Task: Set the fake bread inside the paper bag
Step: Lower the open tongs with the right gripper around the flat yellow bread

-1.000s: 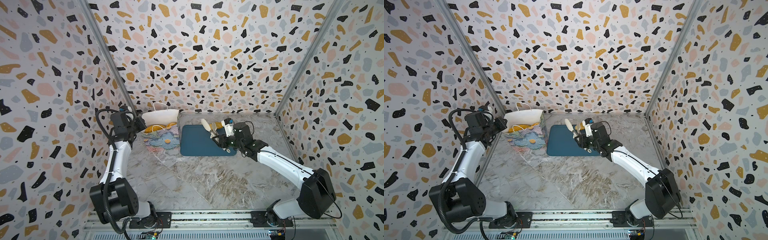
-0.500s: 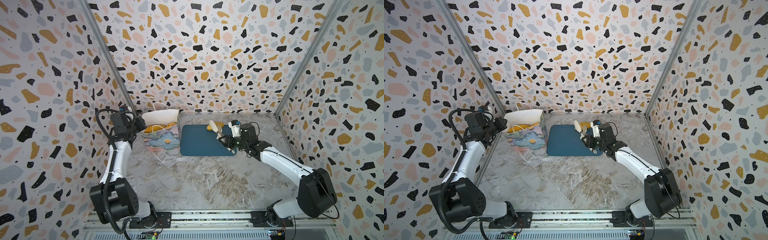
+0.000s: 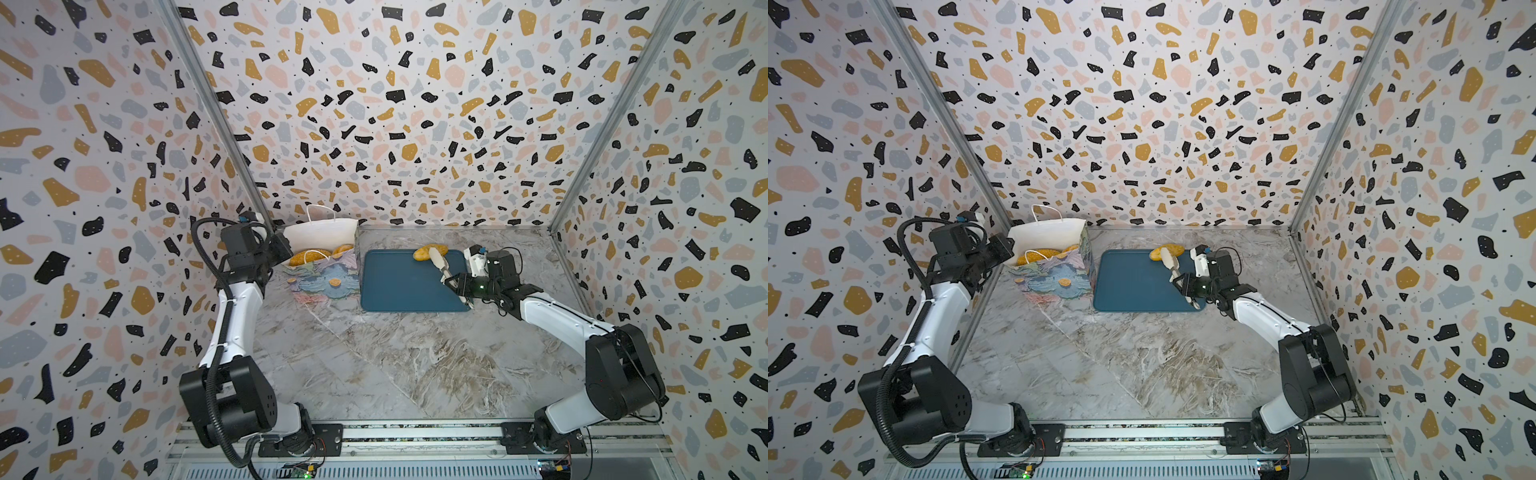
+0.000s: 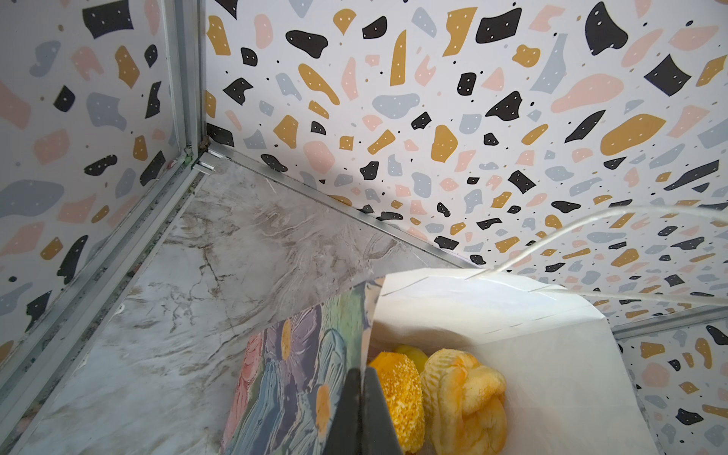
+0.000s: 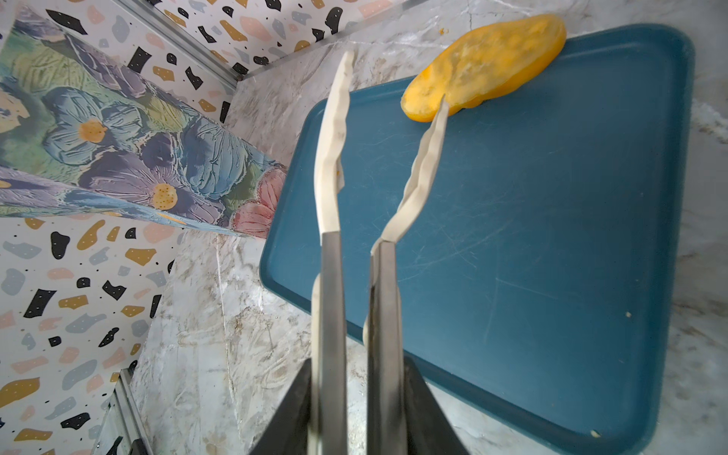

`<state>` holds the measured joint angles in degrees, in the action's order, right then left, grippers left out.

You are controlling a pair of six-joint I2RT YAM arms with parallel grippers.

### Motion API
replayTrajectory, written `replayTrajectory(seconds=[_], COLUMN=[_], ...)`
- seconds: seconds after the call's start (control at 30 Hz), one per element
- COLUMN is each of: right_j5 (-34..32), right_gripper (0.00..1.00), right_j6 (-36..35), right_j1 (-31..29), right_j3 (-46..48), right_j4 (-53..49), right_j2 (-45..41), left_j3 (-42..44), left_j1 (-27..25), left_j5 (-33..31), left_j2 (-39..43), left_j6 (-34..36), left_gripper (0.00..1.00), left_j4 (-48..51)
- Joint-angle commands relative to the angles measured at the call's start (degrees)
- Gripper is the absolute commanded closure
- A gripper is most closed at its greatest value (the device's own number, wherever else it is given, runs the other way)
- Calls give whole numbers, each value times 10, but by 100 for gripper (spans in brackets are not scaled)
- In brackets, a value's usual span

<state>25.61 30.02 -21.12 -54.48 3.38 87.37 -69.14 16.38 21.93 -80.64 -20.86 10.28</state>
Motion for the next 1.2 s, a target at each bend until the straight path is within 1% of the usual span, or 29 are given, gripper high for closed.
replayTrajectory(seconds=[0.0,0.23,0.53,1.17], right_j5=[19,40,44,63], right_gripper=[67,67,67,67], right_j6=[4,10,9,20], right_j1=[11,34,52,71], right_j3=[1,3,-11,-71], right_j4=[33,52,58,81], right_j2=[3,39,77,153], left_j3=[1,1,1,0], left_j1=[0,0,-1,0], left_j5=[4,5,5,2], left_j2=[15,14,14,14], left_j6=[-3,-3,-3,-1], left_gripper=[100,100,100,100], left_j4=[-21,-21,-20,-18])
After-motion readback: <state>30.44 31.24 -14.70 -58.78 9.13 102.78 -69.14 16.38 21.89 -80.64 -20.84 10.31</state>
